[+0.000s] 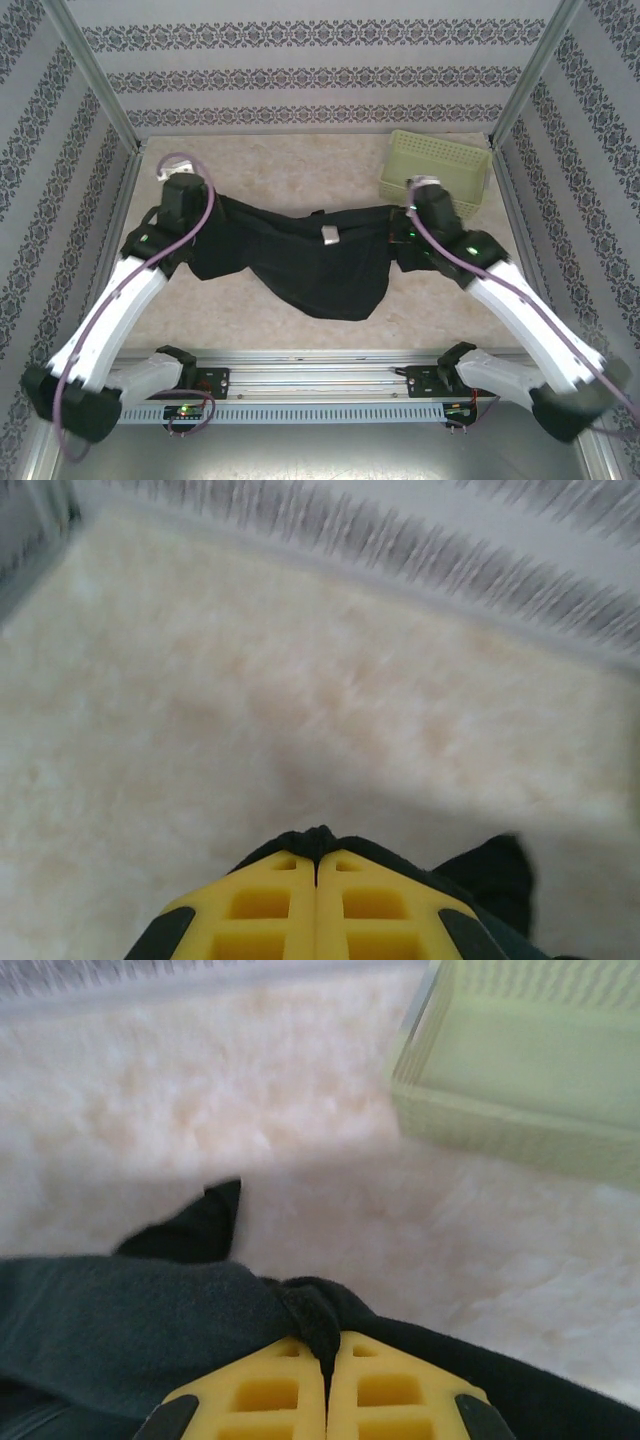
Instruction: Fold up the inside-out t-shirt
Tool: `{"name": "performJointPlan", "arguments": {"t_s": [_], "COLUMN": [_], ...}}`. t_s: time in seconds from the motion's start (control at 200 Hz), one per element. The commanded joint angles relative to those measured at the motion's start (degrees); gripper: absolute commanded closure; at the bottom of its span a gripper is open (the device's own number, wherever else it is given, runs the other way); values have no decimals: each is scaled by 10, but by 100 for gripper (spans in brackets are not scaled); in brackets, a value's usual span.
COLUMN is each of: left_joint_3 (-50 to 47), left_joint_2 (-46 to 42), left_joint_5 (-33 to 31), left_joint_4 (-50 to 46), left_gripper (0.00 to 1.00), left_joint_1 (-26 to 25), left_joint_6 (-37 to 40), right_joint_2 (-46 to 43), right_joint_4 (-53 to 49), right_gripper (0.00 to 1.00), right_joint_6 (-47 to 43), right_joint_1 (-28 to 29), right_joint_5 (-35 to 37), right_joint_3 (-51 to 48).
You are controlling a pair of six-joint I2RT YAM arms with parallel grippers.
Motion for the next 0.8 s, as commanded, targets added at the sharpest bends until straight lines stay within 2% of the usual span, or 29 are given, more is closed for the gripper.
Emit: {"name": "performJointPlan", "arguments": {"t_s": [0.0, 0.095, 0.195, 0.33, 0.44, 0.58, 0.794], "left_joint_3": [-27, -54, -62, -52, -31, 8, 95], "left_joint_2": [73, 93, 54, -47, -134, -235, -301], "left_joint_5": [66, 103, 121, 103, 115, 127, 144], "left_joint_4": [-30, 2, 25, 31, 35, 61, 105], "left_gripper": [100, 100, 100, 100, 100, 100, 100], "left_joint_1": [29, 40, 43, 43, 43, 43, 43], "left_joint_6": [-23, -33, -37, -39, -42, -34, -21], "right_joint_2": [84, 134, 124, 44, -29, -122, -198], "right_joint_4": [32, 35, 30, 43, 27, 15, 24], "right_gripper": [100, 100, 100, 100, 100, 100, 100], "right_joint_6": [10, 6, -6, -39, -54, -59, -86], "right_joint_1": [-9, -10, -11, -11, -9, -3, 78], "right_joint_5": [-46, -35, -18, -15, -11, -66, -86], "right_joint_3": [-15, -12, -8, -6, 18, 69, 176]}}
